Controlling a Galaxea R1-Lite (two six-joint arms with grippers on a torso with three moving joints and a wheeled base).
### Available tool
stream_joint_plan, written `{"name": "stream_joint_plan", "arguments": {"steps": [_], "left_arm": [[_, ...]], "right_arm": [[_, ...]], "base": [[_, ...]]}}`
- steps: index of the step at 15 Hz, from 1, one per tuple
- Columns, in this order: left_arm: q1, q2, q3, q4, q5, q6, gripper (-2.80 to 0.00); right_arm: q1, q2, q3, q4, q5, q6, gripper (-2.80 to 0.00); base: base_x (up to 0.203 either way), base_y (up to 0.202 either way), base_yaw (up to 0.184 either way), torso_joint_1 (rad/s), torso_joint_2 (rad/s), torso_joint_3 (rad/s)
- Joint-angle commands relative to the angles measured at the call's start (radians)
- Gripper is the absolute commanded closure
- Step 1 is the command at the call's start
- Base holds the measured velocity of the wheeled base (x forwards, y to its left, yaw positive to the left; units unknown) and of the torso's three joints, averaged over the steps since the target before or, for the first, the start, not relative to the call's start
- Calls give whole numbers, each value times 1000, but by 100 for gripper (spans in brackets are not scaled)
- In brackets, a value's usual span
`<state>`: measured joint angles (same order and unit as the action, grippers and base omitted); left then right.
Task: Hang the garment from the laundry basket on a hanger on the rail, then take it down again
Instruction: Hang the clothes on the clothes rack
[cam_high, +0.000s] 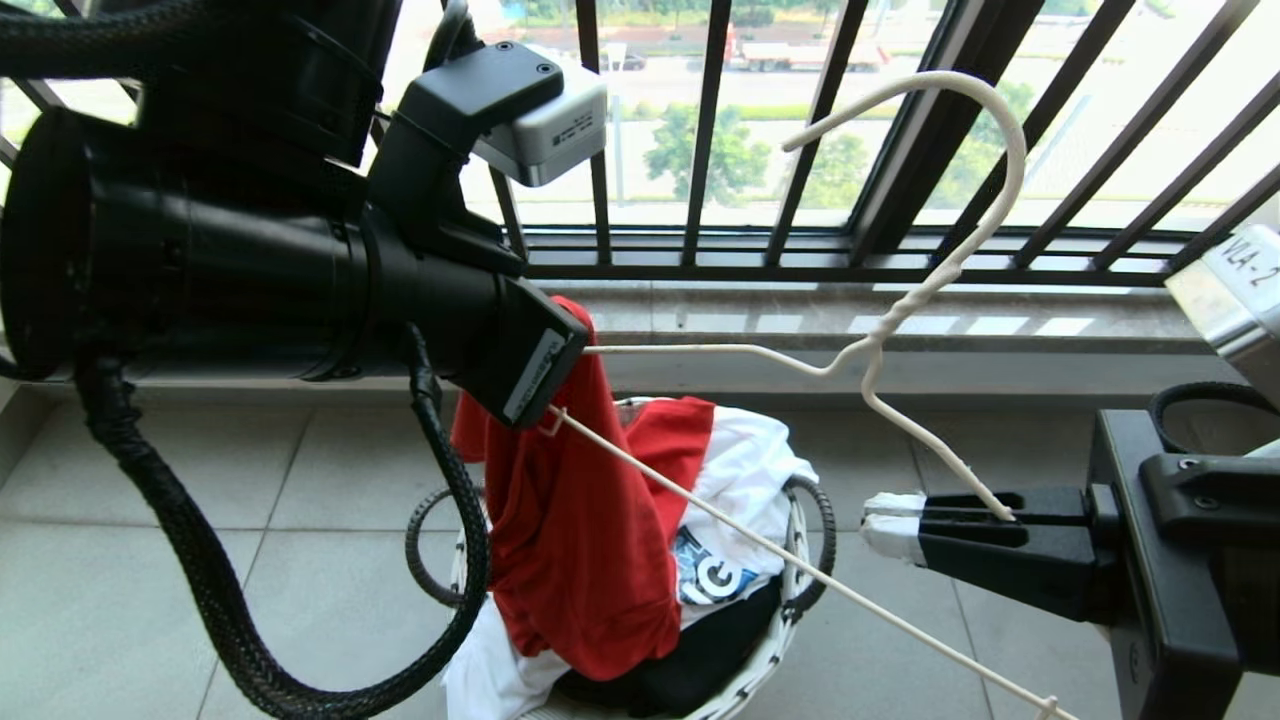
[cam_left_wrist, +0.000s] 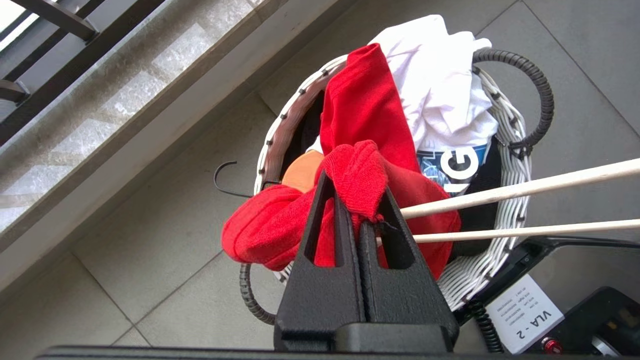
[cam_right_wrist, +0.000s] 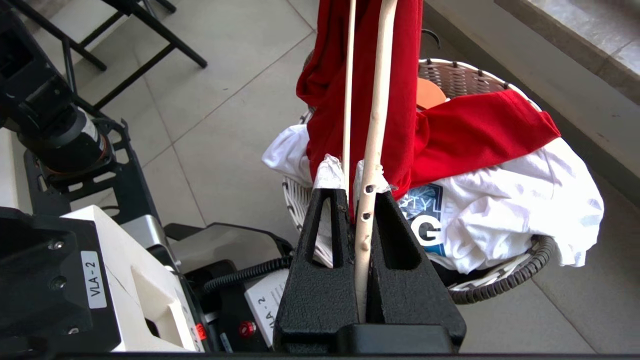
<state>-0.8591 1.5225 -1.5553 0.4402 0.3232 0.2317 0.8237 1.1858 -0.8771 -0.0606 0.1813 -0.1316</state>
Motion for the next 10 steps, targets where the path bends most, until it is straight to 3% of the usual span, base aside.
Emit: {"name": "stream_joint_plan", "arguments": {"steps": [1, 6, 10], "left_arm": [[-9, 2, -9, -1, 1, -1, 0], [-102, 45, -47, -57, 3, -17, 0], [-163, 67, -109, -57, 11, -33, 0]], "right_arm": [[-5, -11, 13, -3, 5, -15, 0], [-4, 32, 93, -218, 6, -18, 0], [-6, 41, 92, -234, 4, -13, 0]], "base": [[0, 0, 0, 0, 0, 0], [0, 0, 0, 0, 0, 0], [0, 0, 0, 0, 0, 0]]}}
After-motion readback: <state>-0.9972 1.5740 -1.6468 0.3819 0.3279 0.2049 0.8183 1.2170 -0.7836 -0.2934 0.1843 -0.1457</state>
